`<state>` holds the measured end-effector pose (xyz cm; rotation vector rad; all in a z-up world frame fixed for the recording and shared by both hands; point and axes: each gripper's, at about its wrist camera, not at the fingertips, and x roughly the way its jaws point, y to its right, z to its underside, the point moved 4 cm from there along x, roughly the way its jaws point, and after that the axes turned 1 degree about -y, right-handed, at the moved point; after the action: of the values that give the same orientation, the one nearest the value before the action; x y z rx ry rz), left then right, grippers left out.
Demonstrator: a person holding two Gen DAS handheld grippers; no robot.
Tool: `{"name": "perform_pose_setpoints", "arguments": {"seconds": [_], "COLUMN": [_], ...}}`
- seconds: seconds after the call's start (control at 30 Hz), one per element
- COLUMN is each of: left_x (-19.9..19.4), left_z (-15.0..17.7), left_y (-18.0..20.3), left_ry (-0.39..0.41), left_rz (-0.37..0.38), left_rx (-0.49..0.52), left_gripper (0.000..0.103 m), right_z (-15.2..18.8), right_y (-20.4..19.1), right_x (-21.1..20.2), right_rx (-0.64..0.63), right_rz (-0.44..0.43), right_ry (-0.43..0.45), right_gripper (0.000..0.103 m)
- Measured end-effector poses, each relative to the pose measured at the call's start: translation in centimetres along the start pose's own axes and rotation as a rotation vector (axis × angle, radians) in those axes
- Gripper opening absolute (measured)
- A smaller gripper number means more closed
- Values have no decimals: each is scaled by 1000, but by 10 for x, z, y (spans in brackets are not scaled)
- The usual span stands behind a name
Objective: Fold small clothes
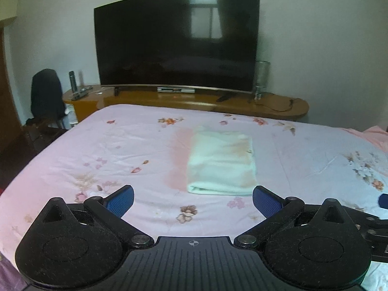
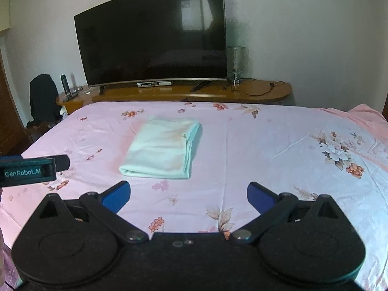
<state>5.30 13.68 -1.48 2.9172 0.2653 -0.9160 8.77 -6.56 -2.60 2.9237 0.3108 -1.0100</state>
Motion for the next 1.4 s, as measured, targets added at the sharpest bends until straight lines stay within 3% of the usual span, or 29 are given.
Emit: {"name": "perform_pose_setpoints", "arguments": {"seconds": [0.37,1.4], "left_x": [3,41], "left_z": [-2,-9], "left_y": [18,58], "left_ry": [-2,-85], "left_rz": [-4,58], "left_rx": [74,121], "left_gripper": [103,103], "right_z": [-1,-8], "right_y": [1,23], "right_x": [1,32], "right_rx": [10,24], "right_rz": [-4,3], "right_ry": [-5,-50], "right_gripper": [102,102]}}
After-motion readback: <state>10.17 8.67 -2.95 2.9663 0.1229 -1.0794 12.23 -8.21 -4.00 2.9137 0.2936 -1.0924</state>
